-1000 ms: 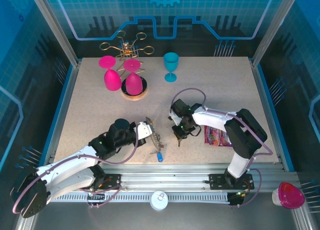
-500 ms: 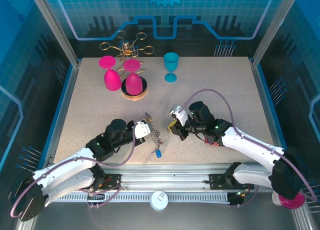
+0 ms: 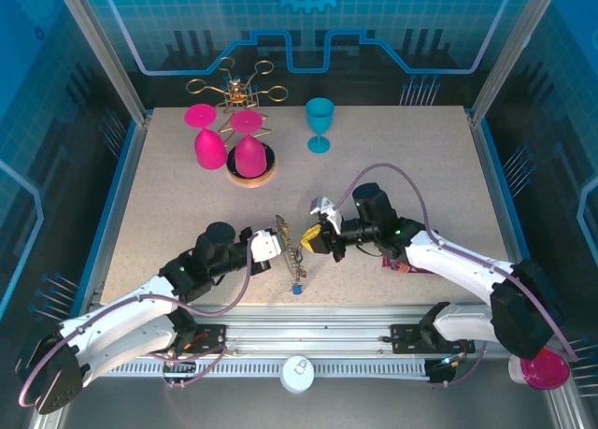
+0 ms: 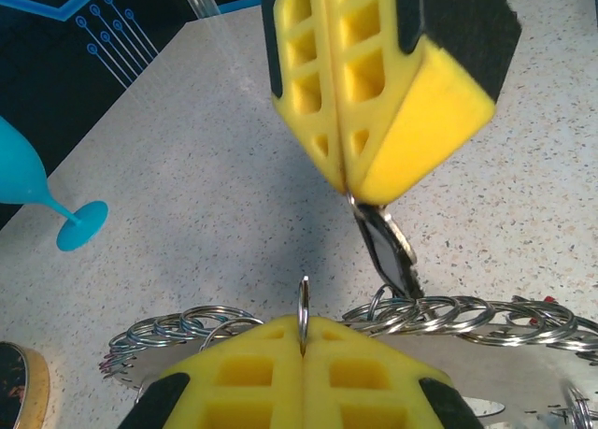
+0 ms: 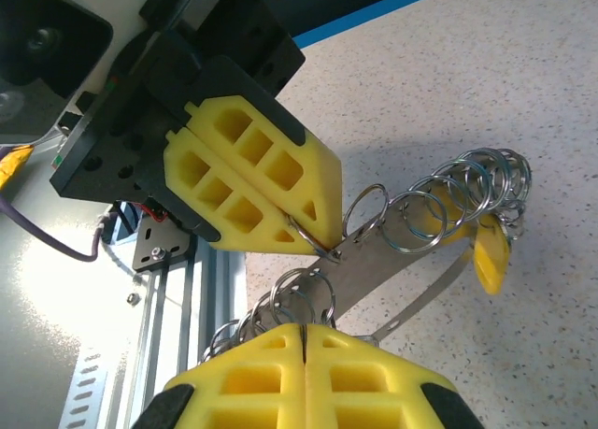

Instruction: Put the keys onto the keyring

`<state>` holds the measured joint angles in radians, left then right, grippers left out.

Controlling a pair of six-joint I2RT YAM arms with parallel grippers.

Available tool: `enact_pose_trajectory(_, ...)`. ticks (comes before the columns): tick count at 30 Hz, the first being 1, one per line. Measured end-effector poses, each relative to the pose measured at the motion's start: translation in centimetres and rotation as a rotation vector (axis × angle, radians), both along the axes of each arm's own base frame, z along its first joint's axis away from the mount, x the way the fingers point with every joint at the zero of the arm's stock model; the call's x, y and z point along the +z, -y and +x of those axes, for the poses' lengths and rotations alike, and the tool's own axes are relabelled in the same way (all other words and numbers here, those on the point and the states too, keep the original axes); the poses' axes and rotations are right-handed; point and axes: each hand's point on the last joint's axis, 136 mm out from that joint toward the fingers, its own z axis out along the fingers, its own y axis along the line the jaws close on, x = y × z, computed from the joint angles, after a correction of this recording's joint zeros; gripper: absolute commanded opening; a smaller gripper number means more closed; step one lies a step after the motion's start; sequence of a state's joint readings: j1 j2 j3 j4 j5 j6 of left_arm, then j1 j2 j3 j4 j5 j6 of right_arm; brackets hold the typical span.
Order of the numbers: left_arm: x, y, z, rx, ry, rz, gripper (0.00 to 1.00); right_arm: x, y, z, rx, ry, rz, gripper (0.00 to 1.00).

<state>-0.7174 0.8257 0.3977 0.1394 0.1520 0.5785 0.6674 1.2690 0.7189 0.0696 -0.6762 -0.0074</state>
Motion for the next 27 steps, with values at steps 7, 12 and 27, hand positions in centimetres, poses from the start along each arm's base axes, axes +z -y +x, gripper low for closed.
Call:
enact_pose_trajectory(7, -0.2, 0.1, 0.0, -0.002, -0.005, 0.003, 0.00, -0.2, -0.5, 0.3, 0.008, -0.021, 0.006, 0.00)
enact_pose_trajectory(12, -0.4, 0.1, 0.0, -0.003, -0.011, 0.008, 0.00, -0.1, -1.0, 0.1, 0.020, -0.032, 0.019, 0.00)
enact_pose_trajectory(27, -0.4, 0.1, 0.0, -0.006, -0.013, 0.008, 0.00, 0.4, -2.3, 0.5, 0.030, -0.040, 0.038, 0.00)
